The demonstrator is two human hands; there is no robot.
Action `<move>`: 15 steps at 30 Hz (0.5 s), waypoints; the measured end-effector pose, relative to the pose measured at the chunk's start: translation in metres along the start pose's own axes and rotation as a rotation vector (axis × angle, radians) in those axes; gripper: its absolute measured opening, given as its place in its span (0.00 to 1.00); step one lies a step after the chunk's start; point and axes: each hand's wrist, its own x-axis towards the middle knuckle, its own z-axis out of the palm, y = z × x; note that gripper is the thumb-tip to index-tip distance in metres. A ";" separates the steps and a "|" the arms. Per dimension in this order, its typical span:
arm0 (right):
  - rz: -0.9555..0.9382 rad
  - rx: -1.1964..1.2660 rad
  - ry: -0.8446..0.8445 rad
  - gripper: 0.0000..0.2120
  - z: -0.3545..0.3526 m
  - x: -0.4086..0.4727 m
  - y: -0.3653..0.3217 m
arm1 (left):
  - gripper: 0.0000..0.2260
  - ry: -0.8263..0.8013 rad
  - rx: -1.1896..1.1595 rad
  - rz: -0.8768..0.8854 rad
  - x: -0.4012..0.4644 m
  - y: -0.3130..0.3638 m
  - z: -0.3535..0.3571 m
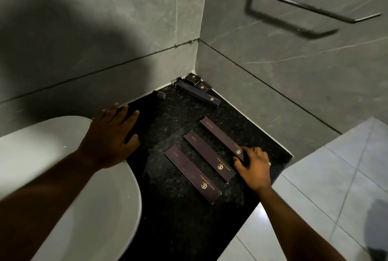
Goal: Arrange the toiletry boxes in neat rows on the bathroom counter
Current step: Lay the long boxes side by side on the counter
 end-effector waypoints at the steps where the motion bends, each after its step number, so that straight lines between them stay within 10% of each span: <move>1: 0.003 0.001 0.002 0.24 0.000 -0.001 0.000 | 0.29 -0.002 0.000 0.001 0.000 0.000 0.000; 15: -0.045 0.226 0.149 0.26 -0.025 0.086 -0.070 | 0.29 0.000 -0.013 -0.003 -0.001 0.001 0.001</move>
